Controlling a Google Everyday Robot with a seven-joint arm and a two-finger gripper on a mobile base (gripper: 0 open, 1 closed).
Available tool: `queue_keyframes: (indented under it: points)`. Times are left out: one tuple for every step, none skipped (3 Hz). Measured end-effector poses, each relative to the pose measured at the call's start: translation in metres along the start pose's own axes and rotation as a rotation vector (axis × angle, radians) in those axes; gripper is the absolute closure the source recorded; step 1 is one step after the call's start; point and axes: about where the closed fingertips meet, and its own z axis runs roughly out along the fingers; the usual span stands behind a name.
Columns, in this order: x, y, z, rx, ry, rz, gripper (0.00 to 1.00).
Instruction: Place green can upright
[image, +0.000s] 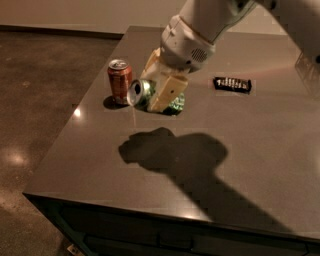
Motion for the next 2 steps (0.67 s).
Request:
queue_keyframes:
  points:
    - [-0.010,-0.004,-0.031,0.041,-0.182,0.088,1.00]
    - [-0.011,-0.008,-0.053,0.058,-0.348,0.201,1.00]
